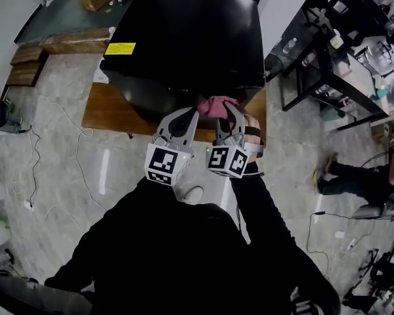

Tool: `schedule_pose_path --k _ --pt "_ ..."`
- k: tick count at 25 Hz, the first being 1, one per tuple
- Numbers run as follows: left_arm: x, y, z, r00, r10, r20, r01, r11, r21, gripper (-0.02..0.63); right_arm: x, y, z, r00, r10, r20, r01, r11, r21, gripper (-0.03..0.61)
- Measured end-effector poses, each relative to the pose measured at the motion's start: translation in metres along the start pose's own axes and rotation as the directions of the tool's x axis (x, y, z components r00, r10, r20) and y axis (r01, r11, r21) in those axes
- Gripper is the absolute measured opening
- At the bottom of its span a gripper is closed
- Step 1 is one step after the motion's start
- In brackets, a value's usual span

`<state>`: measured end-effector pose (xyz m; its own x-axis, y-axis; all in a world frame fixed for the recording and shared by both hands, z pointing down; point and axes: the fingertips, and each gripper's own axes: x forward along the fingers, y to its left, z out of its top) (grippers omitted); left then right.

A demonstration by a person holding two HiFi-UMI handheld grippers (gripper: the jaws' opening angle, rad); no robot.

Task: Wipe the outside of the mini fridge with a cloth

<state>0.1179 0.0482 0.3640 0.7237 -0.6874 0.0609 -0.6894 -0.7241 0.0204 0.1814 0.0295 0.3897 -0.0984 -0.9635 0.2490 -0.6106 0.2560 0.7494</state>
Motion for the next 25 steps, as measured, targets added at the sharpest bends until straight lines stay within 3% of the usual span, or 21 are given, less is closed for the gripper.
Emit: schedule_pose_path --k 16,25 --pt "0.029 0.011 -0.139 0.988 -0.061 -0.144 0.051 0.996 -0.069 0.006 0.049 0.107 -0.095 0.973 0.197 -0.123 -0.19 0.979 0.069 0.073" --pt "0.048 0.009 -0.234 0.965 -0.052 -0.255 0.028 0.995 -0.099 0.006 0.07 0.173 -0.155 0.924 0.332 -0.192 -0.318 0.943 0.1 0.072"
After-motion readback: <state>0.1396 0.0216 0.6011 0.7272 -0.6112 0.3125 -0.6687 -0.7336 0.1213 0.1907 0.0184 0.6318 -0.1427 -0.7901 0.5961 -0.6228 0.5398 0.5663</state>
